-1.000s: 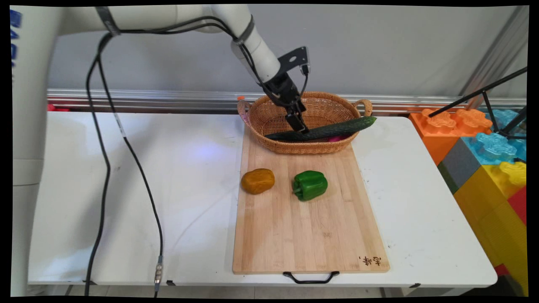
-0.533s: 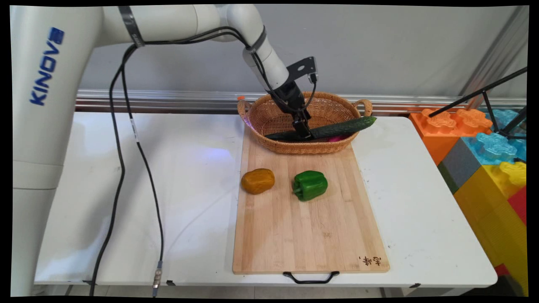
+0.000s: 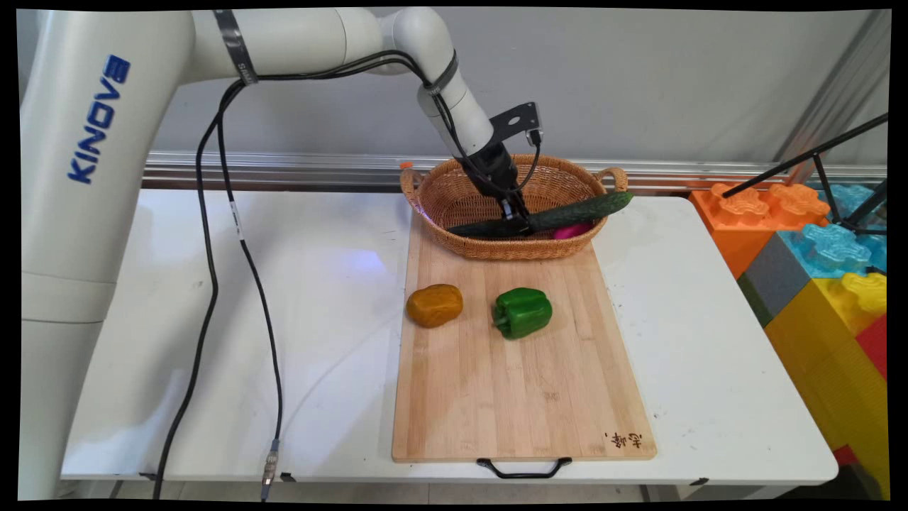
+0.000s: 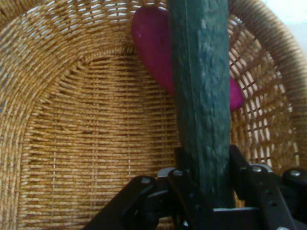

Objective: Place the picked object on the cutting board

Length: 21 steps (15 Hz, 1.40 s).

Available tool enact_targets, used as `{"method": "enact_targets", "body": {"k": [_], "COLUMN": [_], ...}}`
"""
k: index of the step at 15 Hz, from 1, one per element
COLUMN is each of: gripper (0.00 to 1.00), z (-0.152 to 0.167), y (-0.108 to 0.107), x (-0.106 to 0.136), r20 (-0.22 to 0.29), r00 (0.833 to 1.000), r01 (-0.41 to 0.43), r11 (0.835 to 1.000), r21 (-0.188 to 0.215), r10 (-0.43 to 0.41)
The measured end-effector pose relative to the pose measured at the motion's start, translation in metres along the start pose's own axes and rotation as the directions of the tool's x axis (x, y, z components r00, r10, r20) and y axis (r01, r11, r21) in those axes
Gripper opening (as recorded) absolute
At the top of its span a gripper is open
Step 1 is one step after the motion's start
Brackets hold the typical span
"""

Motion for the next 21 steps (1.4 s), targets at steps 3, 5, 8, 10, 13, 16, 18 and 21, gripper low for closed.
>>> {"method": "enact_targets", "body": {"k": [3, 5, 8, 10, 13, 16, 18, 21], "gripper": [0.00, 0.00, 0.00, 0.00, 0.00, 0.00, 0.00, 0.00], "z": [-0.009, -0.023, -0.048, -0.064, -0.086, -0.106, -0.113, -0.120], "y": [0.009, 0.016, 0.030, 0.041, 0.058, 0.093, 0.116, 0.156], "x": [0.010, 0.021, 0.041, 0.054, 0.069, 0.081, 0.085, 0.086], "r20": [-0.002, -0.010, -0.027, -0.036, -0.044, -0.047, -0.047, -0.037], "r00": [1.000, 1.000, 1.000, 0.999, 0.999, 0.999, 0.998, 0.998], "r01": [0.012, 0.017, 0.014, 0.006, 0.001, 0.020, 0.032, 0.041], "r11": [1.000, 0.999, 0.995, 0.992, 0.988, 0.993, 0.997, 0.999], "r21": [0.014, 0.049, 0.100, 0.130, 0.154, 0.118, 0.076, 0.004], "r10": [-0.012, -0.016, -0.012, -0.001, 0.006, -0.014, -0.028, -0.041]}}
